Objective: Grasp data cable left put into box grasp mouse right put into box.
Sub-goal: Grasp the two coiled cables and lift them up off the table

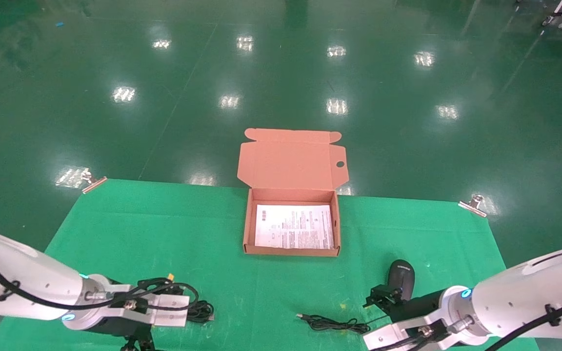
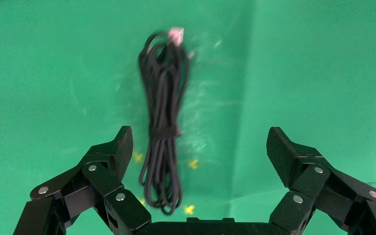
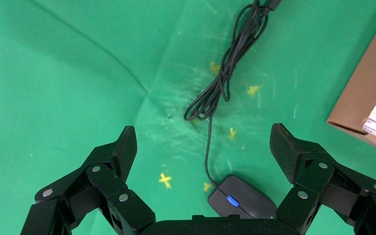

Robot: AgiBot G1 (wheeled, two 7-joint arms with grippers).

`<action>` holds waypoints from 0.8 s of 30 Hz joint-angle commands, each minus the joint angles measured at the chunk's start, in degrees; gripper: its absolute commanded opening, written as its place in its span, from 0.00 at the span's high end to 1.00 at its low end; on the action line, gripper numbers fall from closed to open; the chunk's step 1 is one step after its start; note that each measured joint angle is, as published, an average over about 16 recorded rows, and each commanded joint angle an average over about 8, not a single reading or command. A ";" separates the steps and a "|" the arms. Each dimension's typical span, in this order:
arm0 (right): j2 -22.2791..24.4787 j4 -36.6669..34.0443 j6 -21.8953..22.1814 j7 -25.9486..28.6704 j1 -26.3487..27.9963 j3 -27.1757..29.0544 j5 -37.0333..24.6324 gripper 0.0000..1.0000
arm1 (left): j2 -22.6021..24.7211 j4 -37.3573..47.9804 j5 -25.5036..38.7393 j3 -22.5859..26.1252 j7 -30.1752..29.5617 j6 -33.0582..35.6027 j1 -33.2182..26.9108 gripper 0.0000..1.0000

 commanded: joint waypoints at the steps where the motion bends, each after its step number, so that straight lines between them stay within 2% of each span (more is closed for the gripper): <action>1: -0.35 -0.15 0.83 1.10 -0.68 -0.08 -0.67 0.00 | 0.65 1.63 0.51 0.16 -0.10 -0.96 0.54 0.00; 9: -2.86 -3.73 2.12 5.36 -1.79 -0.10 -1.38 0.00 | 4.17 11.16 0.29 0.06 3.96 -3.55 -0.91 0.00; 24: -8.31 -12.24 5.84 7.44 -2.32 -0.74 -3.88 0.00 | 8.31 23.73 0.93 0.35 10.01 -7.31 -2.53 0.00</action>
